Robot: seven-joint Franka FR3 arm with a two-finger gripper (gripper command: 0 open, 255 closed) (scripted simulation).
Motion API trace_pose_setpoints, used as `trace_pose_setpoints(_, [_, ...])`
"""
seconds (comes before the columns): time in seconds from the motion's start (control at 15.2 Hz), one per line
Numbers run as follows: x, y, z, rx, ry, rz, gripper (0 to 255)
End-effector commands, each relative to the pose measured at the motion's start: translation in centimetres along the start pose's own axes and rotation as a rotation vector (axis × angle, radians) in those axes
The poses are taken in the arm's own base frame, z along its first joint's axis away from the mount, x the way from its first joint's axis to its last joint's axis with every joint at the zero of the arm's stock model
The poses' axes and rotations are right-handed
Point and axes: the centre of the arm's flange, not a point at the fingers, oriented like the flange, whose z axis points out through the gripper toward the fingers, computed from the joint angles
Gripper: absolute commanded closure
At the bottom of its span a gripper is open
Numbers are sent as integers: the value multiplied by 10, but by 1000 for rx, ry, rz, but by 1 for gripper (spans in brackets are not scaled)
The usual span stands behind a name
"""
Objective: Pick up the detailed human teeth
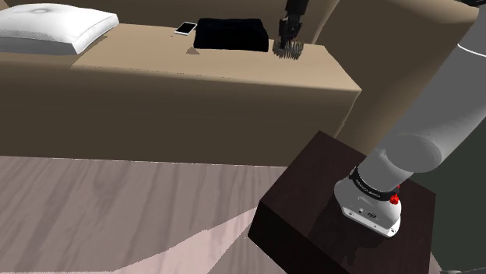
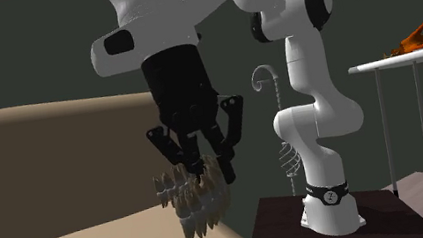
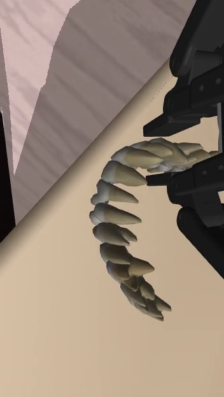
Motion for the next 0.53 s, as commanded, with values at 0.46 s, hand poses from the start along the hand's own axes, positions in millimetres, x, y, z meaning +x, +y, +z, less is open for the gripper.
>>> trace_pose_setpoints(0.46, [-2,-7,-38,0,0,0,255])
